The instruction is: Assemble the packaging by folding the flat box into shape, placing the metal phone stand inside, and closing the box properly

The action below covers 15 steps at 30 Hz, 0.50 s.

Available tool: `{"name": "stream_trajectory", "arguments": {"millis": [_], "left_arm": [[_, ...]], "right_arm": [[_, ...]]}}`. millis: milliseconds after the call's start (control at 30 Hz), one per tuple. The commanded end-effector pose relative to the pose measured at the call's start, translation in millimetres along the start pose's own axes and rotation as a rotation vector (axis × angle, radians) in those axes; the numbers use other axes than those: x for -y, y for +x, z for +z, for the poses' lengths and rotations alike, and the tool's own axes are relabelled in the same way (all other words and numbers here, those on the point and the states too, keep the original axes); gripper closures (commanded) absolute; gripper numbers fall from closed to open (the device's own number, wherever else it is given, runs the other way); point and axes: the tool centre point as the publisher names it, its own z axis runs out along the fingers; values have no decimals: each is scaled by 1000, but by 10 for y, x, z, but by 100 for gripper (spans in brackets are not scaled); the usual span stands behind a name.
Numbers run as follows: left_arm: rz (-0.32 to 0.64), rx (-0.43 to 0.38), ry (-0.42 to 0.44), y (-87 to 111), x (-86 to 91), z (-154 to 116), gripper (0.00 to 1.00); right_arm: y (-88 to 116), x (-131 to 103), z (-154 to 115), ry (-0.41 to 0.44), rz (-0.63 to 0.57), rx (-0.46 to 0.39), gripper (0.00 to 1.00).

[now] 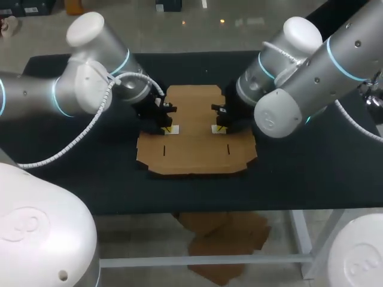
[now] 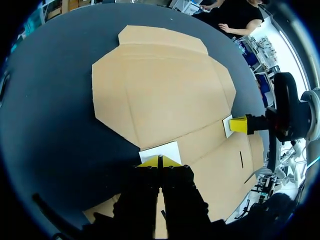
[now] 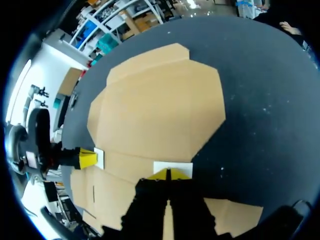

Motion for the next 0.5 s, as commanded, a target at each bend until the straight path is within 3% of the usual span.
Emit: {"name": "stream_trajectory", "arguments": {"millis": [33,267,500], "left_arm": [[-5,18,-15,-9,43,79,100],[-4,8,-6,-9,37,-43,100],[5,-78,-8,-71,108,-381,100]], "right_arm": [[-1,8,81,4,4,58,100],[-59,-34,-84,14,-1,-48,100],[-248,-160,-391,4,14,-192,100]]}}
